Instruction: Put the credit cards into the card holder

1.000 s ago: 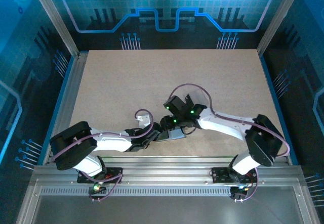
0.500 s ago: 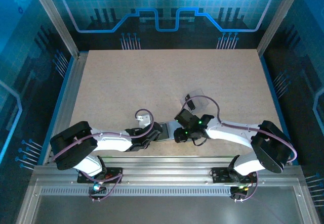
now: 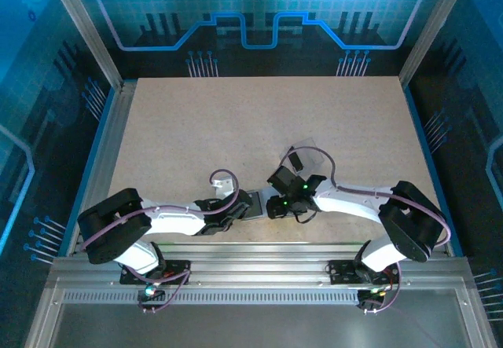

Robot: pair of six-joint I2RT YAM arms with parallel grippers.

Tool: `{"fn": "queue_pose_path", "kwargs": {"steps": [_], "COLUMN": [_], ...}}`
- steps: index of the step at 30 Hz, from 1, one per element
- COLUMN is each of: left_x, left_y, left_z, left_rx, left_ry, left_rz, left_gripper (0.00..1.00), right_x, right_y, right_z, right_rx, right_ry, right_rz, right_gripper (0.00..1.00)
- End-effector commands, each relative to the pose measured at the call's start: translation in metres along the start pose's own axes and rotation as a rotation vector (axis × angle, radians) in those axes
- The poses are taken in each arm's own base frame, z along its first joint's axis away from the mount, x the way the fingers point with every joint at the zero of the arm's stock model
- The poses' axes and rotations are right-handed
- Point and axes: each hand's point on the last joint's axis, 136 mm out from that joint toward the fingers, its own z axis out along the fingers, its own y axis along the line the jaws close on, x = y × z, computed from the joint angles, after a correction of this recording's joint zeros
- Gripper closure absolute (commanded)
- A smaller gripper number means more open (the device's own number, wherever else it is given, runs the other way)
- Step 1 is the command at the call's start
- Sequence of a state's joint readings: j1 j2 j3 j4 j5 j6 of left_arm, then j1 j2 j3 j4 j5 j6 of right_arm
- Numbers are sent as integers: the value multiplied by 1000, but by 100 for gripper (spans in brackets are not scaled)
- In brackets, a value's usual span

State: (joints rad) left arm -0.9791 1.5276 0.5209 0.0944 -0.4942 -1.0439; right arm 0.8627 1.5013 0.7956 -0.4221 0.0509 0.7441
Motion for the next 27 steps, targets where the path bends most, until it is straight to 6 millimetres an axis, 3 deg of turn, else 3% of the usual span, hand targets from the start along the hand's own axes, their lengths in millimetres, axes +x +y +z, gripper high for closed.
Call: {"fn": "queue_pose_path", "kwargs": {"steps": [1,22,27], "left_x": [119,116,109], "left_y": [13,6,1], "left_z": [2,-2,-7], "left_rx": [49,75,161], "left_ry": [529,535,568], "left_rz": [13,0,-95], "left_gripper": [57,57,57], "right_x": [-8,-23,-28], "right_y": [10,52,65], "right_z": [0,3,3], "right_rx": [-42,-242,-284], "right_ry": [-3,-15,-24], "right_rz": [5,-8,-16], "right_gripper": [51,51,49]}}
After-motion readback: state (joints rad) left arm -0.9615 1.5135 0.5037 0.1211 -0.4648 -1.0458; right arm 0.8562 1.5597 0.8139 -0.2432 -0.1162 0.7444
